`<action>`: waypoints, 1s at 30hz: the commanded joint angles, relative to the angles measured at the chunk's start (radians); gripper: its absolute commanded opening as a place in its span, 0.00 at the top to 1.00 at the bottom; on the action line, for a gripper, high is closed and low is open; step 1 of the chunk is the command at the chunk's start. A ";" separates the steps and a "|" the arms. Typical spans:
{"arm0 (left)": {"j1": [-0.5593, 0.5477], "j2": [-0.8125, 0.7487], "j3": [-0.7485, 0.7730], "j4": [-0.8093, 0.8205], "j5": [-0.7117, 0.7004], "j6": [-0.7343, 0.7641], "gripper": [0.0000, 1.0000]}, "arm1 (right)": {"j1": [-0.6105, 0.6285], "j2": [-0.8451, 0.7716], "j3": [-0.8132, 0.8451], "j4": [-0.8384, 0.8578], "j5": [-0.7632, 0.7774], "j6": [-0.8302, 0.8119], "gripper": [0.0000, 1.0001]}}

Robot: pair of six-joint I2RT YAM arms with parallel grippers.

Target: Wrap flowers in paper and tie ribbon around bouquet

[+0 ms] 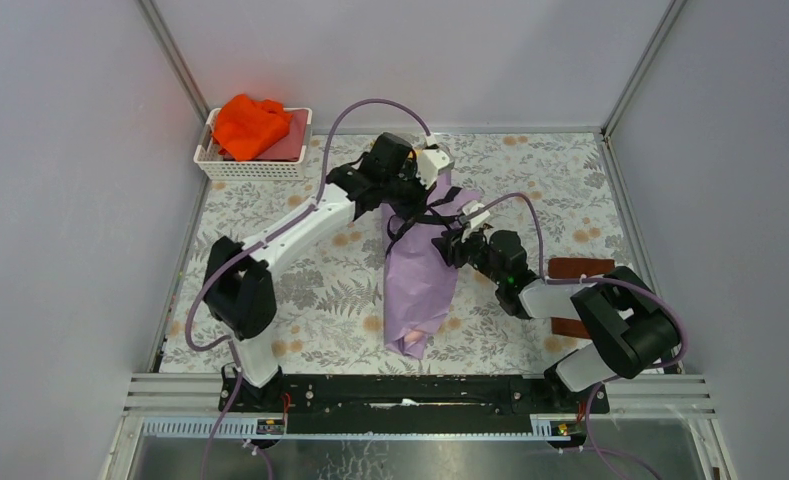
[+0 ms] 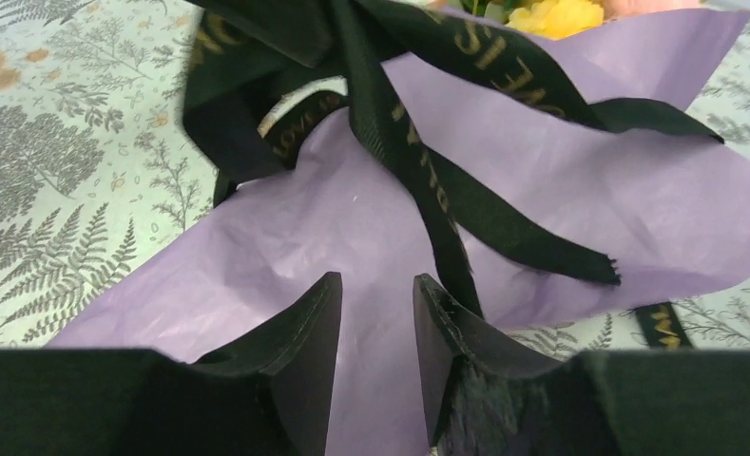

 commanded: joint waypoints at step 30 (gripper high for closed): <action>-0.023 -0.036 -0.080 -0.067 -0.036 -0.004 1.00 | -0.072 0.037 0.142 -0.050 -0.316 -0.178 0.59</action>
